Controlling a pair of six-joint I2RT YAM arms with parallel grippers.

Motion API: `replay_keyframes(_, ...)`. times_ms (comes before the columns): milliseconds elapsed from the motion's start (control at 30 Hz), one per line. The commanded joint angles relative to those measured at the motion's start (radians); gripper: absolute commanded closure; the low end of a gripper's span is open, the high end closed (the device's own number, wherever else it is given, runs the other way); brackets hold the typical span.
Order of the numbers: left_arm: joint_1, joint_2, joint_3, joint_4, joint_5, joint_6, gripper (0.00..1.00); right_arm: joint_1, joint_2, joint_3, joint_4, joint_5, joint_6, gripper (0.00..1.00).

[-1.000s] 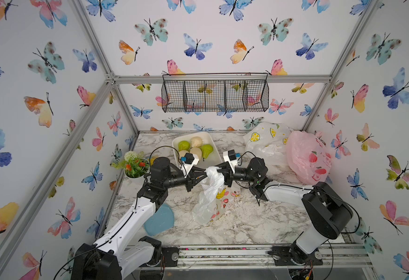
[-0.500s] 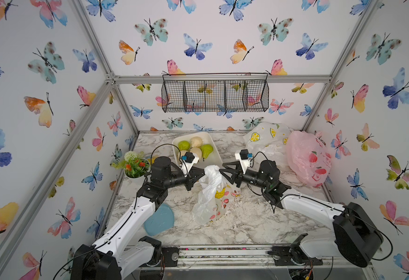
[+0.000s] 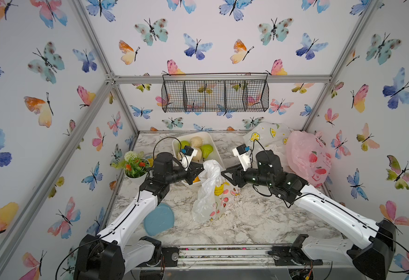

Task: Place the pears into plastic bags & tie knots
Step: Tie the plastic bag at the center of the board.

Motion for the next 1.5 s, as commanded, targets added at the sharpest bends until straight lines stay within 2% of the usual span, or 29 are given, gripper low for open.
replay_keyframes(0,-0.007,-0.005,0.01,-0.004,-0.009,-0.031,1.0,0.038,0.039,0.026,-0.09,0.046,0.025,0.56)
replay_keyframes(167,-0.015,-0.012,0.007,-0.005,-0.003,-0.037,1.0,0.046,0.07,0.019,-0.033,0.066,0.035,0.63)
replay_keyframes(467,-0.019,-0.018,0.002,0.0,0.005,-0.041,1.0,0.046,0.121,0.036,-0.025,0.12,0.035,0.63)
replay_keyframes(600,-0.019,-0.011,0.002,-0.005,-0.022,-0.042,1.0,0.046,0.069,0.009,-0.004,0.084,0.049,0.61)
replay_keyframes(833,-0.018,0.029,0.017,-0.017,-0.034,-0.067,1.0,0.046,-0.013,-0.025,-0.125,0.144,0.019,0.61)
replay_keyframes(1033,-0.019,0.037,0.009,-0.004,-0.02,-0.09,1.0,0.049,0.06,0.01,-0.074,0.063,0.033,0.62)
replay_keyframes(1467,-0.026,0.029,0.011,0.01,0.008,-0.103,1.0,0.052,0.152,0.07,-0.031,0.146,0.019,0.6)
